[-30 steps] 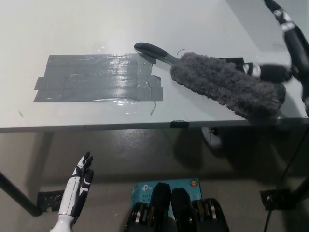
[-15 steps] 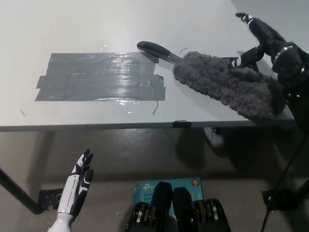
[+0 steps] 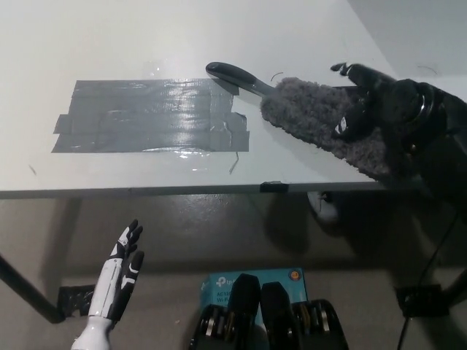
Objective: A grey duster is kept infront of the robot in the middle of the table and the robot extends its right arm to grab the duster, picks it up and hands it to a person
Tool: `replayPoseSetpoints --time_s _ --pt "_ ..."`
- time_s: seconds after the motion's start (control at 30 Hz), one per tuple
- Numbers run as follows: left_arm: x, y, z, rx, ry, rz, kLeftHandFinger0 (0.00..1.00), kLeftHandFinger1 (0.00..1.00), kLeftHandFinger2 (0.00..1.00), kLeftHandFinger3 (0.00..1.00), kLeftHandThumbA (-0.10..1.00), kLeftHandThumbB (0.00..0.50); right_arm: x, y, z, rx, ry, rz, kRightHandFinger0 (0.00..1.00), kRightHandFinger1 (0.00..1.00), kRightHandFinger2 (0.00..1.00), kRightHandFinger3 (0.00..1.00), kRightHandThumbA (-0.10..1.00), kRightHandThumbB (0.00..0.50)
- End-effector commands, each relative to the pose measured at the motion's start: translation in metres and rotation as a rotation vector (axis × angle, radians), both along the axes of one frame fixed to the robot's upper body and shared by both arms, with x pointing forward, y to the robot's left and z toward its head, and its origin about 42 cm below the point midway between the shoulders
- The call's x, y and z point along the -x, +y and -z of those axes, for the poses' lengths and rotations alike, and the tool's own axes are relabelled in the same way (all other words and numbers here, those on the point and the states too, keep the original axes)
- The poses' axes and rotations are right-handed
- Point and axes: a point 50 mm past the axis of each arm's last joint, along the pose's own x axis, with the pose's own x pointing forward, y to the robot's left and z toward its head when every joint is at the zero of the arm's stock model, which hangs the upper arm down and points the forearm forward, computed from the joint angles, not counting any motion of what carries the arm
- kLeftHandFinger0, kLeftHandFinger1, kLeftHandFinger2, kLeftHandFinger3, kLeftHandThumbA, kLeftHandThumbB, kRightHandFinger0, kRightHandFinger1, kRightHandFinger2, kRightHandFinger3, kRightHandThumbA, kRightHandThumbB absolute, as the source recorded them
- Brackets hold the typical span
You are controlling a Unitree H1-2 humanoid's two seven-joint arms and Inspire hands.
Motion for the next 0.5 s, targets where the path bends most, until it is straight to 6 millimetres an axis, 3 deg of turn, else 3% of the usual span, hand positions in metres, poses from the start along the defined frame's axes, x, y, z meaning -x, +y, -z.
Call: replayPoseSetpoints --time_s 0.0,0.3,0.4,0.47 --pt "-0.009 0.004 -0.017 -0.007 -0.091 -0.002 1.00 1.00 1.00 1.00 1.00 0.267 -0.008 0.006 -0.035 -0.045 0.001 0.001 1.00 1.00 1.00 1.00 1.00 0.500" --pt "-0.011 0.003 -0.018 -0.011 -0.094 0.002 1.00 1.00 1.00 1.00 1.00 0.257 -0.012 -0.001 -0.032 0.034 -0.001 0.027 1.00 1.00 1.00 1.00 1.00 0.500" --pt "-0.012 0.003 -0.019 -0.016 -0.099 0.001 1.00 1.00 1.00 1.00 1.00 0.257 -0.016 -0.004 -0.023 0.088 0.002 0.047 1.00 1.00 1.00 1.00 1.00 0.437" --pt "-0.011 0.004 -0.020 -0.019 -0.100 0.001 1.00 1.00 1.00 1.00 1.00 0.259 -0.019 -0.009 -0.013 0.137 0.010 0.061 1.00 1.00 1.00 1.00 1.00 0.445"
